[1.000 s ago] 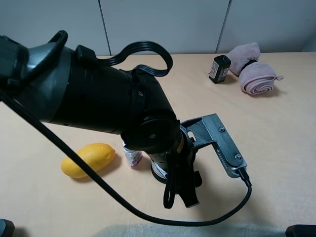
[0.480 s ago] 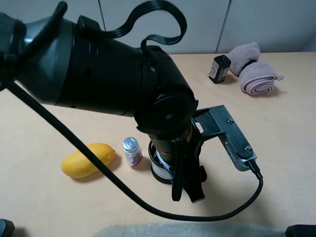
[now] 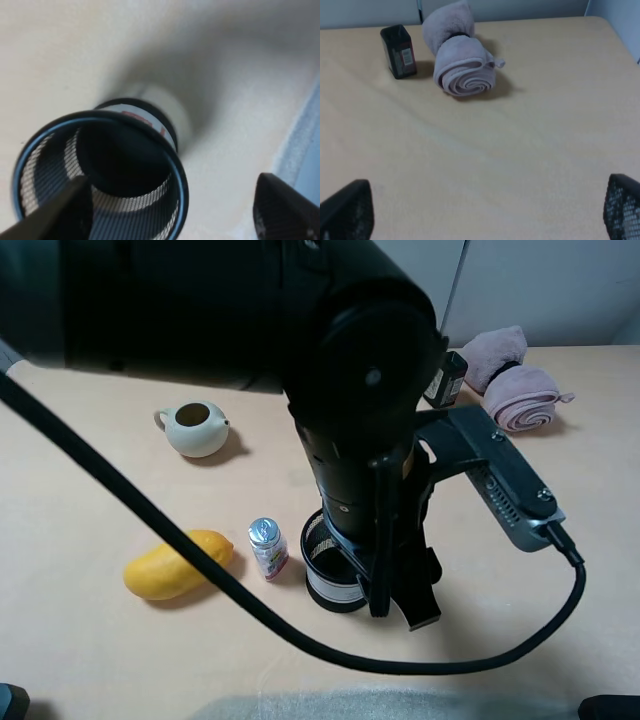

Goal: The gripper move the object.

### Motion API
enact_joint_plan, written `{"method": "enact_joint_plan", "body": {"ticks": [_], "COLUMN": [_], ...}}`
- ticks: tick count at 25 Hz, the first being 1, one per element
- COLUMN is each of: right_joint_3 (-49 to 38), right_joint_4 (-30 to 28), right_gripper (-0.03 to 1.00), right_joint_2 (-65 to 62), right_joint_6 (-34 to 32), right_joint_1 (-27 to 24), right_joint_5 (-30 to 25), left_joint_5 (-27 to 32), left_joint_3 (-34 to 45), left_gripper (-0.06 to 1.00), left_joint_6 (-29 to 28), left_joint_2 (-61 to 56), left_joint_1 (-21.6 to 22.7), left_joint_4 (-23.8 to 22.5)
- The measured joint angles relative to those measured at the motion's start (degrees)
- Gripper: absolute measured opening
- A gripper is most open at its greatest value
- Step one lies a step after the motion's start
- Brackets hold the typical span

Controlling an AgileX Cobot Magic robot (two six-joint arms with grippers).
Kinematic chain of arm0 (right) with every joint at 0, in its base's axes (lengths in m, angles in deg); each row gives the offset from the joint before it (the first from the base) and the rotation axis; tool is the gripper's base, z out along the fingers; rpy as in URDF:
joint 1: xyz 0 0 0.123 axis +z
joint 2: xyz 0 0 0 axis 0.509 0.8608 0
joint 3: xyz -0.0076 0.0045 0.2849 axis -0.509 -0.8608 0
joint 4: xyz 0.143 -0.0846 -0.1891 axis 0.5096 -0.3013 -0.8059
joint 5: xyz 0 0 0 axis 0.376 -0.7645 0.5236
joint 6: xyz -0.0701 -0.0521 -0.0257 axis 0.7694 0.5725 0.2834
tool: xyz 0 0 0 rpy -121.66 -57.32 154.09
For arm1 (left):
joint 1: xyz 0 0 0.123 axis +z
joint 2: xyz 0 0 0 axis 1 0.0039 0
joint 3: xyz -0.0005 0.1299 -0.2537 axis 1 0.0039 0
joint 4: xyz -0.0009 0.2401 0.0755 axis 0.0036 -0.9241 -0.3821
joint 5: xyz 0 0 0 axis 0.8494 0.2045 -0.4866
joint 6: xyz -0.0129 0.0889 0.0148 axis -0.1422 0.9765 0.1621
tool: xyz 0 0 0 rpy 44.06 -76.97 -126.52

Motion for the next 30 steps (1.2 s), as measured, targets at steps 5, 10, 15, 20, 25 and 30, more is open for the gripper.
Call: {"method": "enact_joint_plan", "body": {"ticks": [5, 10, 15, 20, 25, 30], "right_joint_3": [0.0, 0.0, 0.0, 0.0, 0.0, 0.0], "right_joint_4": [0.0, 0.0, 0.0, 0.0, 0.0, 0.0], "right_gripper": [0.69, 0.69, 0.69, 0.69, 0.69, 0.69], "right_joint_2": [0.0, 0.0, 0.0, 0.0, 0.0, 0.0], "right_joint_6": [0.0, 0.0, 0.0, 0.0, 0.0, 0.0], "right_joint_1": [0.0, 0.0, 0.0, 0.0, 0.0, 0.0], "right_joint_5": [0.0, 0.0, 0.0, 0.0, 0.0, 0.0], "left_joint_5": [3.1, 6.8, 11.4, 15.4, 20.3, 22.4], "left_joint_3": [0.0, 0.0, 0.0, 0.0, 0.0, 0.0], "left_gripper": [0.72, 0.73, 0.78, 0.81, 0.86, 0.87], "left_joint_6": [-2.8, -5.9, -7.1, -7.2, -9.5, -10.7], "left_joint_2": [-4.3, -8.8, -14.3, -18.8, -25.8, -31.8], "left_joint_1": [0.0, 0.7, 2.8, 4.1, 4.3, 4.3], "left_joint_4": [-3.6, -6.3, -6.6, -6.8, -9.8, -11.9]}}
